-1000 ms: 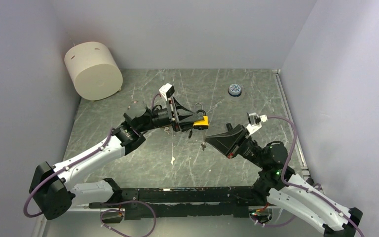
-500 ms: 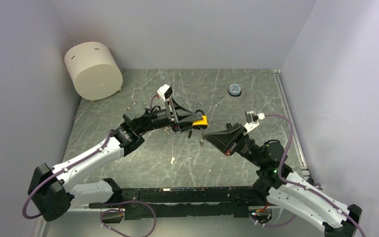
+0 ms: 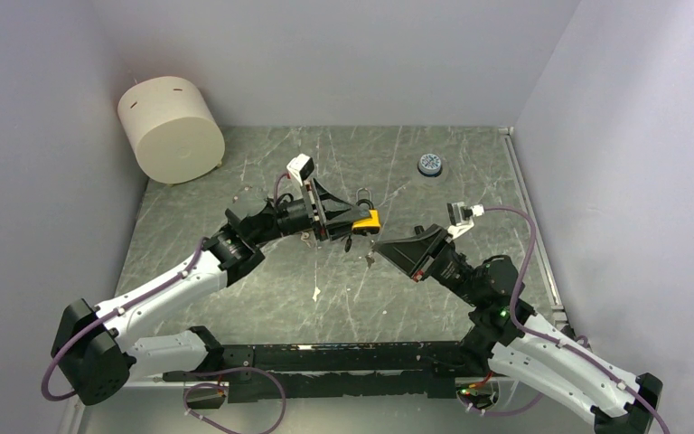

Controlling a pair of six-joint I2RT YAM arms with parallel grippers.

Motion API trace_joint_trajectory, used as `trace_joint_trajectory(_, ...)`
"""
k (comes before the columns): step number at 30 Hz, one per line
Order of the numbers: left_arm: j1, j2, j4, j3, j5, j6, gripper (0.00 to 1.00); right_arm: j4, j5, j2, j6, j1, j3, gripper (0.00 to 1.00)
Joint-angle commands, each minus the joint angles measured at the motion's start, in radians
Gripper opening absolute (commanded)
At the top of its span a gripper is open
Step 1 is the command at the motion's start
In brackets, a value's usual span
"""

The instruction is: Unlock with the key

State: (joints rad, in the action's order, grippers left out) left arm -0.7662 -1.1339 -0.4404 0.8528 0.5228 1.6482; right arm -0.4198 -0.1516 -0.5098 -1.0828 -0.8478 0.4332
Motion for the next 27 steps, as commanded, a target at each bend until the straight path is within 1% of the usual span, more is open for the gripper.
trace_joint_trajectory(1,0.001,0.054,-0.082,0.012,0.018,-0.03,0.03,0.004,0.092,-0.005,-0.091,0.003,0.022,0.0)
trace_joint_trajectory(6,0.0,0.072,-0.063,0.015,0.004,-0.073,0.03,0.053,0.134,-0.012,-0.165,0.002,0.03,0.0)
trace_joint_trajectory(15,0.001,0.087,-0.088,0.002,-0.024,-0.111,0.02,0.029,0.188,-0.06,-0.262,0.003,0.03,0.0)
trace_joint_trajectory(19,-0.001,0.099,-0.098,-0.021,-0.063,-0.115,0.02,0.027,0.222,-0.087,-0.265,0.003,0.048,0.0)
trace_joint_trajectory(27,0.0,0.133,-0.151,-0.096,-0.19,-0.11,0.03,0.011,0.208,-0.182,-0.244,0.001,0.11,0.0)
